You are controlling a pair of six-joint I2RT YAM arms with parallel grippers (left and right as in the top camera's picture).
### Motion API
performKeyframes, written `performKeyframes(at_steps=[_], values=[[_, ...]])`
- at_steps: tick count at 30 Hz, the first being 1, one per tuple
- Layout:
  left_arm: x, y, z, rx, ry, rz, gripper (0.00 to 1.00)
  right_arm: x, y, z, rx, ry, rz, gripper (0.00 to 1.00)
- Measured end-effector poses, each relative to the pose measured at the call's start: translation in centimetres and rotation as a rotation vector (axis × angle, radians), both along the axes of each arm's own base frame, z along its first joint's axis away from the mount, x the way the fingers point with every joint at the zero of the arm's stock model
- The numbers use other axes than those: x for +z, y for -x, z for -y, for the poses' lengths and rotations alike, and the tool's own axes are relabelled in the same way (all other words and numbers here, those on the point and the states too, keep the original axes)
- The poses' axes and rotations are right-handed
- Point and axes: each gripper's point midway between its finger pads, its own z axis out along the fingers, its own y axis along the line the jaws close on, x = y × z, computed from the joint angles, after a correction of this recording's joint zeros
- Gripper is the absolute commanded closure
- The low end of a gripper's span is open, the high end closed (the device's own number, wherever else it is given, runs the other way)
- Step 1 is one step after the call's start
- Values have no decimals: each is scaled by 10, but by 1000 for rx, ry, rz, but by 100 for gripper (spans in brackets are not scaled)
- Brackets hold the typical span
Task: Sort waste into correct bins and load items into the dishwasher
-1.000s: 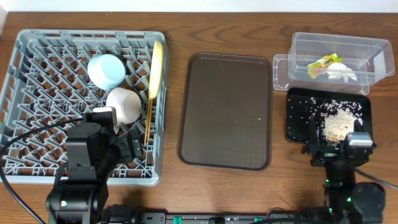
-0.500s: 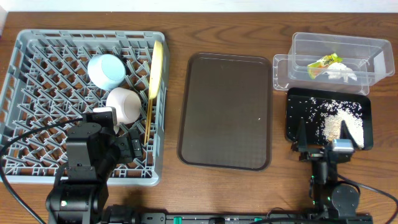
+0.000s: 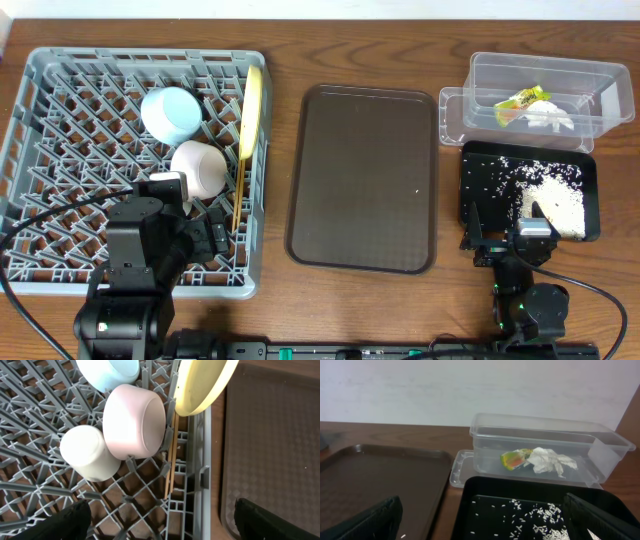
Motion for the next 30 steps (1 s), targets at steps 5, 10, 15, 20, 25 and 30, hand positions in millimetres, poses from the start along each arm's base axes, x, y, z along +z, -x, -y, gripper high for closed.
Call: performKeyframes(at_steps=[5, 10, 15, 20, 25, 30], values=[[0, 0, 0, 0, 0, 0, 7, 0, 0, 0, 0, 0, 0, 1], [0, 0, 0, 0, 0, 0, 7, 0, 0, 0, 0, 0, 0, 1], [0, 0, 0, 0, 0, 0, 7, 0, 0, 0, 0, 0, 0, 1], [0, 0, 0, 0, 0, 0, 7, 0, 0, 0, 0, 0, 0, 1], [0, 0, 0, 0, 0, 0, 7, 0, 0, 0, 0, 0, 0, 1], [2, 3, 0, 0, 0, 11, 7, 0, 0, 0, 1, 0, 0, 1]])
